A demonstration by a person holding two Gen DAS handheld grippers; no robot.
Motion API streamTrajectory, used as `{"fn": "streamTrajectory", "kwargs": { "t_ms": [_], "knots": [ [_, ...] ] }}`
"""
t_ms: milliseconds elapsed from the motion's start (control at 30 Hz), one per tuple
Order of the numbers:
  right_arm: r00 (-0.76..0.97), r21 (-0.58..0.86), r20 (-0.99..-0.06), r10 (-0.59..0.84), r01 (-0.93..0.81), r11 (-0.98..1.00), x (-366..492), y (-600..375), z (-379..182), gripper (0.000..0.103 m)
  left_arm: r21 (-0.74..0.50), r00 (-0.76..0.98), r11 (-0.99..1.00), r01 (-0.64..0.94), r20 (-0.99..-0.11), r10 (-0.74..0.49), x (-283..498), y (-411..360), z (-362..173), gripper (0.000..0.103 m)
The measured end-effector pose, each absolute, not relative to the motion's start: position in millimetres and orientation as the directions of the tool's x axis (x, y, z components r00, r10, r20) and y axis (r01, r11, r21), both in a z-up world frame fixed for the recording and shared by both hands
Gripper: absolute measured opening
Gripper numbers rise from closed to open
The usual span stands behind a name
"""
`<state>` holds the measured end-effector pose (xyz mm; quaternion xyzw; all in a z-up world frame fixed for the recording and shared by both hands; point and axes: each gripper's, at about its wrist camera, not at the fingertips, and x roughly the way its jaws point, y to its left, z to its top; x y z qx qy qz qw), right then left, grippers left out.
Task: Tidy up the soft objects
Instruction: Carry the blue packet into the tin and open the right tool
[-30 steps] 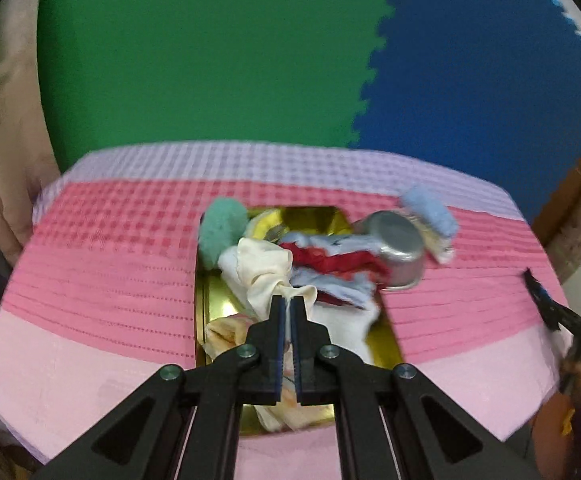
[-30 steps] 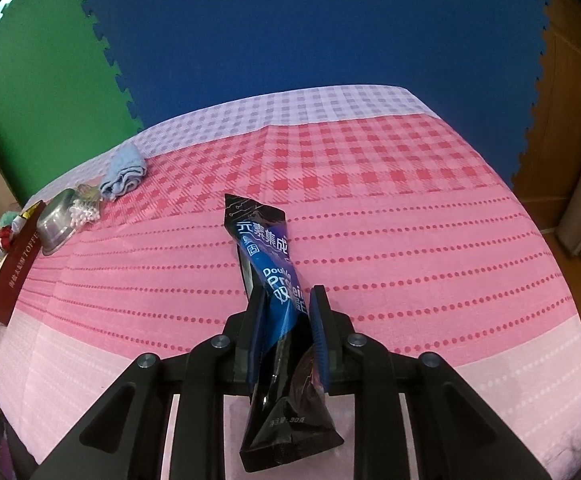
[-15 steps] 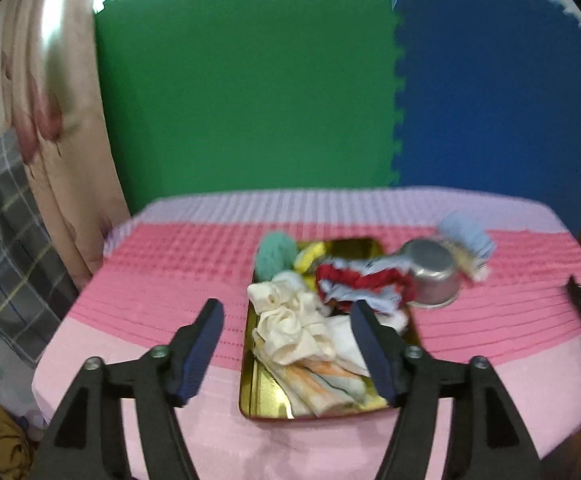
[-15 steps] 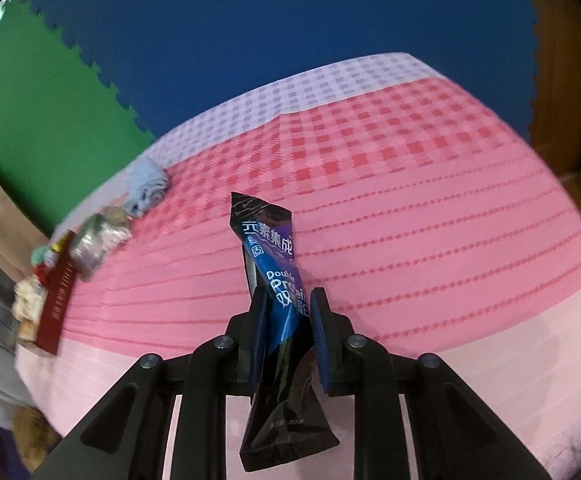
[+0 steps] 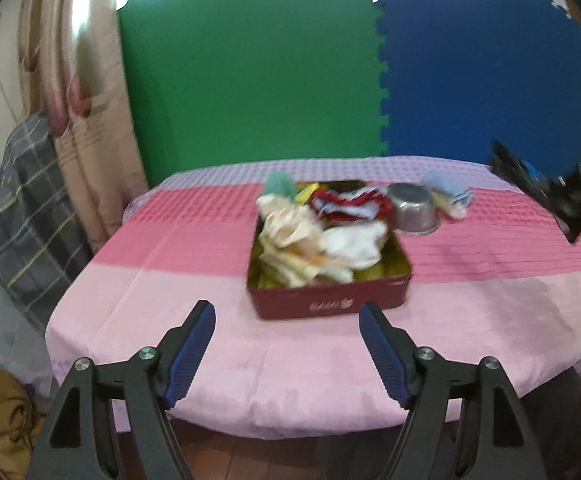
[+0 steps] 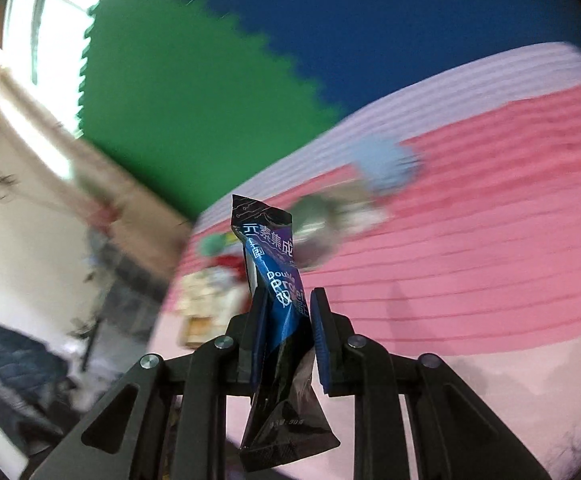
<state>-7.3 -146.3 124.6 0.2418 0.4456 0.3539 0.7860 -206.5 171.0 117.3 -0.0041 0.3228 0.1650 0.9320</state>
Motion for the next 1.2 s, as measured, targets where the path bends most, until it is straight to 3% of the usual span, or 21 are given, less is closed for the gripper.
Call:
{"fn": "streamTrajectory", "kwargs": {
  "t_ms": [200, 300, 433, 833, 900, 967, 1000, 1200],
  "knots": [
    [0.244, 0.703, -0.549, 0.800, -0.383, 0.599, 7.5, -7.4, 114.0, 0.020, -0.033, 0.693, 0.939, -0.342, -0.684, 0.228, -208.1, 202.5, 98.0, 0.076],
    [0.227, 0.692, -0.581, 0.782, -0.368, 0.621, 14.8, 39.0, 96.8, 0.020, -0.020, 0.644, 0.924, -0.383, -0.723, 0.251, -204.9, 213.6, 91.3, 0.076],
    [0.231, 0.635, -0.635, 0.737, -0.386, 0.669, 10.7, 80.1, 85.4, 0.020, 0.016, 0.639, 0.913, -0.407, -0.709, 0.297, -207.1, 217.5, 94.0, 0.076],
    [0.369, 0.310, -0.759, 0.536, -0.518, 0.797, -30.0, 120.0, 72.0, 0.023, 0.035, 0.595, 0.910, -0.414, -0.746, 0.299, -203.3, 225.8, 94.4, 0.076],
    [0.386, 0.290, -0.749, 0.538, -0.539, 0.791, -34.8, 119.1, 76.8, 0.029, 0.038, 0.592, 0.908, -0.417, -0.747, 0.303, -203.3, 225.8, 94.7, 0.076],
    [0.410, 0.296, -0.714, 0.567, -0.557, 0.776, -40.4, 111.0, 87.6, 0.056, 0.037, 0.591, 0.909, -0.416, -0.748, 0.301, -203.2, 225.3, 94.8, 0.076],
    [0.427, 0.292, -0.698, 0.575, -0.564, 0.773, -41.9, 108.0, 93.7, 0.060, 0.036, 0.591, 0.909, -0.415, -0.750, 0.299, -203.1, 224.8, 94.7, 0.076],
    [0.516, 0.281, -0.594, 0.617, -0.586, 0.760, -56.9, 68.9, 128.9, 0.066, 0.065, 0.570, 0.910, -0.409, -0.761, 0.310, -199.6, 218.7, 91.5, 0.076]
  ]
}}
